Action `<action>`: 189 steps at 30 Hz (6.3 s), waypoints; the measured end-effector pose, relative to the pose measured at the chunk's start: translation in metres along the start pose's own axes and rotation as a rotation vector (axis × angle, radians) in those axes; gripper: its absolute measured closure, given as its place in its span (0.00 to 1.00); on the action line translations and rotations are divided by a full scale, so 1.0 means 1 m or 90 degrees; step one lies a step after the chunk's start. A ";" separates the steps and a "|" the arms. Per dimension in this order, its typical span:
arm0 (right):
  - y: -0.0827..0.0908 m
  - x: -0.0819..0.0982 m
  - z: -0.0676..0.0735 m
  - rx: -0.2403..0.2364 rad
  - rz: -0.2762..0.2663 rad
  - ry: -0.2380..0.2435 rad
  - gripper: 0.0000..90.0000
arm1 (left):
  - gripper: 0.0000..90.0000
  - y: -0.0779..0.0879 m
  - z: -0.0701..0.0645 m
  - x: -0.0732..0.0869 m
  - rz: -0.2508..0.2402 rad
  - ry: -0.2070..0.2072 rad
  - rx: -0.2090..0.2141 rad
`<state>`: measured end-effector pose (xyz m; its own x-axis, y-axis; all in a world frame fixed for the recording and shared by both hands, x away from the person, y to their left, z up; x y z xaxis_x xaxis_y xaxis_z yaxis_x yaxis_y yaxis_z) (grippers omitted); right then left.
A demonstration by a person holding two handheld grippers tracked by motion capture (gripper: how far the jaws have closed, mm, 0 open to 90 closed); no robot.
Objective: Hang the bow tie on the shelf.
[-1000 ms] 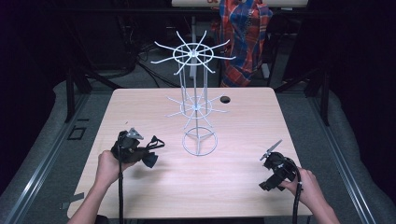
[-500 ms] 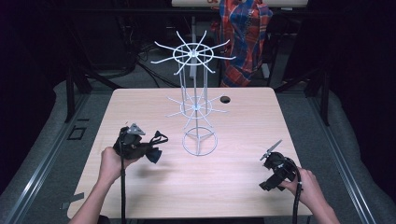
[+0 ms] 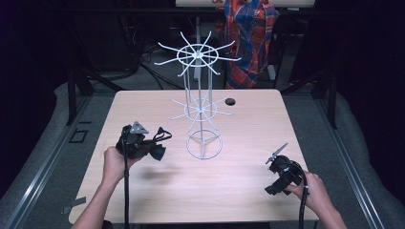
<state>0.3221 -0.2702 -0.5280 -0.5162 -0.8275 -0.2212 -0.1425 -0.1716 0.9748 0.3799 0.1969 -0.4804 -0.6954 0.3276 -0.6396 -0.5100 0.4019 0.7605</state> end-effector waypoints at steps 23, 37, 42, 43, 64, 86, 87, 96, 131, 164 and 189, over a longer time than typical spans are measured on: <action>0.001 0.001 -0.001 0.005 0.012 0.003 0.14 | 0.88 0.004 0.006 -0.016 -0.065 0.053 0.050; 0.001 0.001 -0.001 0.001 0.012 0.002 0.15 | 0.88 0.017 0.013 -0.018 -0.098 0.083 0.078; 0.001 0.001 -0.002 0.001 0.013 0.003 0.15 | 0.88 0.023 0.014 -0.019 -0.117 0.095 0.089; 0.001 0.001 -0.001 0.001 0.013 0.003 0.15 | 0.88 0.024 0.015 -0.019 -0.119 0.096 0.091; 0.001 0.001 -0.002 0.001 0.011 0.001 0.15 | 0.88 0.036 0.013 -0.021 -0.153 0.104 0.118; 0.001 0.001 -0.001 0.001 0.011 0.000 0.15 | 0.88 0.040 0.004 -0.023 -0.161 0.087 0.136; 0.001 0.001 -0.001 0.001 0.011 0.000 0.15 | 0.88 0.039 0.004 -0.023 -0.160 0.087 0.138; 0.001 0.001 -0.001 0.001 0.012 0.001 0.15 | 0.88 0.034 0.001 -0.024 -0.149 0.081 0.137; 0.001 0.002 -0.001 0.005 0.014 -0.003 0.15 | 0.88 0.003 -0.017 -0.028 -0.117 0.051 0.136; 0.001 0.003 -0.003 0.001 0.022 0.002 0.15 | 0.88 -0.022 -0.031 -0.040 -0.100 0.034 0.146; 0.001 0.003 -0.002 0.004 0.015 -0.006 0.15 | 0.88 -0.038 -0.036 -0.043 -0.088 0.034 0.148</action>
<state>0.3218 -0.2737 -0.5280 -0.5276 -0.8261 -0.1979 -0.1354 -0.1483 0.9796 0.4106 0.1365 -0.4774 -0.6559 0.2136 -0.7240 -0.4758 0.6276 0.6162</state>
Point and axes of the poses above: each handheld gripper's, and its own axes: y roughly backward along the jaws, x roughly out of its underside, z roughly to its left, the point moved 1 cm from there along -y, roughly forward along the jaws, and after that the axes turned 14 degrees about y, right-handed, at the moved point
